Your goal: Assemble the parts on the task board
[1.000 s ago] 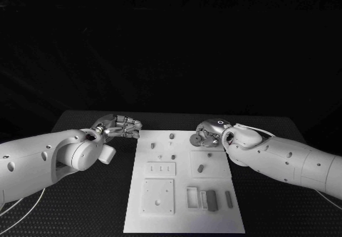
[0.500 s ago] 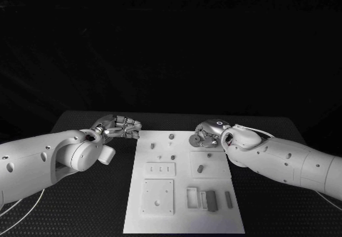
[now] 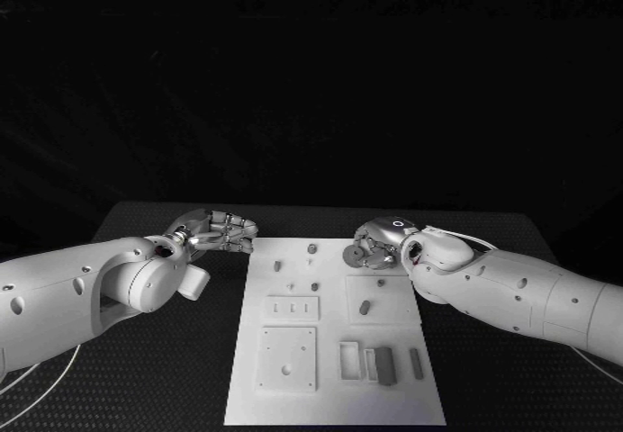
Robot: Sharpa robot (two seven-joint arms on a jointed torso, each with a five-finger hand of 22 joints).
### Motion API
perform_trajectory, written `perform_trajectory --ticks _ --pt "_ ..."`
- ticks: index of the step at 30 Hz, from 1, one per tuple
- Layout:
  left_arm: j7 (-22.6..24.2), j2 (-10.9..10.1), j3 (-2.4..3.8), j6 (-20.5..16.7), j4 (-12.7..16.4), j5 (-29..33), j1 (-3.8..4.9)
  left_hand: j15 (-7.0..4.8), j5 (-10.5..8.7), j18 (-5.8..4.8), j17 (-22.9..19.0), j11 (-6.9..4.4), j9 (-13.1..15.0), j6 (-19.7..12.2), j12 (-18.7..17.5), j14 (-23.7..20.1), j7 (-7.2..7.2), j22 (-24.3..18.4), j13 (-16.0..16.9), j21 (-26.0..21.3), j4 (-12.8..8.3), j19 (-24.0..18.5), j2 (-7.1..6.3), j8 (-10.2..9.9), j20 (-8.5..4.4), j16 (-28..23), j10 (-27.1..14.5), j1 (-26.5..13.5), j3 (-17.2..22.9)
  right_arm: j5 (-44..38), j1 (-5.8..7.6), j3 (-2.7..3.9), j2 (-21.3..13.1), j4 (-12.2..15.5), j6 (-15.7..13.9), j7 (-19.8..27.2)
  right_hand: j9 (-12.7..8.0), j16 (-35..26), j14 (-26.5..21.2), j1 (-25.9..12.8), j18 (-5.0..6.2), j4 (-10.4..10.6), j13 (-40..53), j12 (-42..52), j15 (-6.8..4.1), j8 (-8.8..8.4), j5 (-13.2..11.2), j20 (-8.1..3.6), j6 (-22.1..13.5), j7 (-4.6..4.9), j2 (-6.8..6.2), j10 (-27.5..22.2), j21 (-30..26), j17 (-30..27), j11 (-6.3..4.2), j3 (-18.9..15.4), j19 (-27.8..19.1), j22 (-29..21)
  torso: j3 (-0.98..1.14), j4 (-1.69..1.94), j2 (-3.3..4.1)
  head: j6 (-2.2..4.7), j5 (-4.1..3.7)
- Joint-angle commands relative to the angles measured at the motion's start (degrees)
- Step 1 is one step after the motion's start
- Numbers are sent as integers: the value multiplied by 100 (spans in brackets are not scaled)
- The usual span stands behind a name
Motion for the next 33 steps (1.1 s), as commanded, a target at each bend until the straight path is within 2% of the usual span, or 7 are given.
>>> perform_trajectory --ticks 1,12,19,20,24,30,33 --pt "30 -4 4 86 24 -25 7 17 34 19 8 18 -9 -6 -23 -40 104 -8 8 -37 9 -10 -8 -25 -3 -31 13 -58 35 -31 -56 -30 22 -9 238 -16 -12 -22 10 11 180 43 -9 -1 51 -19 4 -1 177 200 -63 -37 9 5 14 6 -3 98 -1 -1 2 4 6" --pt "26 -25 4 82 44 -40 8 17 34 18 13 19 -10 -6 -28 -40 104 -9 8 -39 9 -9 -9 -26 -3 -36 15 -58 37 -41 -65 -33 66 -36 220 -32 -7 -20 12 29 180 54 -11 16 48 -8 1 -9 211 195 -71 -34 12 9 10 21 1 100 -5 1 1 1 17" --pt "27 -32 4 80 47 -41 8 17 34 19 15 18 -11 -6 -31 -39 104 -9 9 -41 8 -9 -10 -26 -3 -38 16 -57 38 -42 -85 -36 94 -46 263 -29 2 -19 14 40 180 67 -4 39 42 10 2 -13 252 185 -55 -18 14 15 1 32 2 102 3 -2 2 -6 20" --pt "28 -31 4 82 47 -41 8 17 34 19 15 18 -11 -5 -31 -39 104 -9 9 -41 8 -9 -10 -26 -3 -38 16 -56 38 -57 -90 -37 95 -44 275 -42 8 -19 15 61 180 58 -6 47 34 24 1 -16 281 176 -15 -15 15 16 -7 40 2 103 2 -2 1 -6 20" --pt "28 -30 4 83 47 -41 8 17 34 19 17 18 -12 -5 -32 -39 104 -9 9 -42 8 -8 -10 -26 -3 -40 17 -56 39 -68 -100 -39 92 -51 333 -29 32 -17 12 204 180 -153 -26 80 -3 74 -5 -24 408 134 333 13 31 25 -46 23 -22 116 1 0 2 -8 18" --pt "28 -29 4 82 42 -46 8 17 34 19 19 18 -12 -4 -34 -38 104 -10 10 -43 9 -8 -9 -26 -3 -42 19 -56 40 -69 -102 -40 86 -63 411 -48 51 -29 1 206 180 -365 -66 92 -49 128 3 -7 586 81 586 24 40 10 -96 -12 -47 113 1 3 -1 -22 19" --pt "28 -29 4 84 41 -46 8 17 34 19 20 18 -13 -4 -35 -38 104 -10 10 -43 8 -7 -9 -26 -3 -42 20 -56 41 -114 -102 -40 83 -59 396 -60 60 -35 -3 190 180 -455 -80 96 -70 149 5 -2 663 57 669 24 44 3 -119 -18 -53 111 3 6 3 -32 25"
